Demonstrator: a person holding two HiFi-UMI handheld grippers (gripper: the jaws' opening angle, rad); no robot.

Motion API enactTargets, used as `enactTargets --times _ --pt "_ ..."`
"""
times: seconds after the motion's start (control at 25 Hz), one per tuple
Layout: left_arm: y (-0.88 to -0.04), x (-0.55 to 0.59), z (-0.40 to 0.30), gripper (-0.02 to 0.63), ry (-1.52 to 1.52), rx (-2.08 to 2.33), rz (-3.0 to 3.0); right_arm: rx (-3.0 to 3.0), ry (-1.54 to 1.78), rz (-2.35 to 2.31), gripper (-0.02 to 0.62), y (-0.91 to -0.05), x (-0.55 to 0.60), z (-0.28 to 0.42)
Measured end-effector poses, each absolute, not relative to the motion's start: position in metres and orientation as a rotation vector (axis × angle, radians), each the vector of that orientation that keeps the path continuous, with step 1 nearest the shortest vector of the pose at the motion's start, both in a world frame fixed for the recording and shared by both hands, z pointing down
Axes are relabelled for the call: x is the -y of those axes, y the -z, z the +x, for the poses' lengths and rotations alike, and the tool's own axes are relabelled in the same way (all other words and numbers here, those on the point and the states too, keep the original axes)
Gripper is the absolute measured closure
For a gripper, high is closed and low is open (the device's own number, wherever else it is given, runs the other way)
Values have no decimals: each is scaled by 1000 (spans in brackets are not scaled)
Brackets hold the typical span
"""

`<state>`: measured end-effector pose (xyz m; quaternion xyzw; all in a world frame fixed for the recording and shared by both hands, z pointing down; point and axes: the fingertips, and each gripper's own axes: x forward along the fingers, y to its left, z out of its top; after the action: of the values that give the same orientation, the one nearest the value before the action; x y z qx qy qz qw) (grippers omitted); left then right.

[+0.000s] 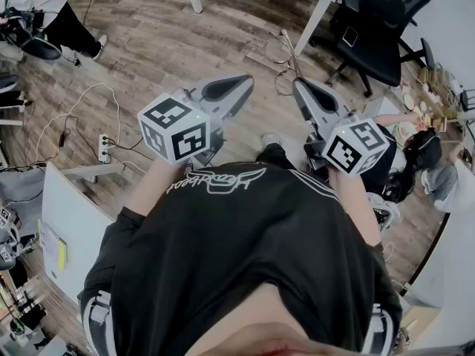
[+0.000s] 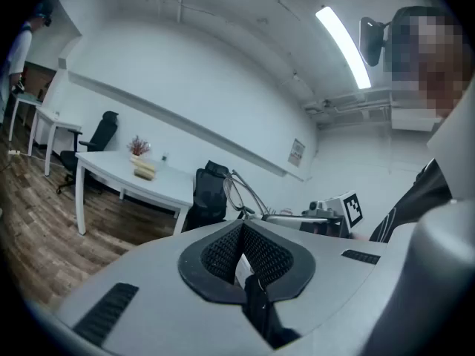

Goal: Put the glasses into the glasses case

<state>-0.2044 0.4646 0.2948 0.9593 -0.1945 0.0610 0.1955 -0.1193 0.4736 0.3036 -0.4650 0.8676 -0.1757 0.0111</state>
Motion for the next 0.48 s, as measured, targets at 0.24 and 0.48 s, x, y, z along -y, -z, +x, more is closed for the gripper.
enactTargets --times 0.24,0.48 --pt "-305 -458 -200 600 -188 552 2666 -2728 540 -1436 569 -308 -467 -119" --pt "-313 -454 -194 601 -198 555 2645 -2701 577 -1436 569 -316 -462 -109"
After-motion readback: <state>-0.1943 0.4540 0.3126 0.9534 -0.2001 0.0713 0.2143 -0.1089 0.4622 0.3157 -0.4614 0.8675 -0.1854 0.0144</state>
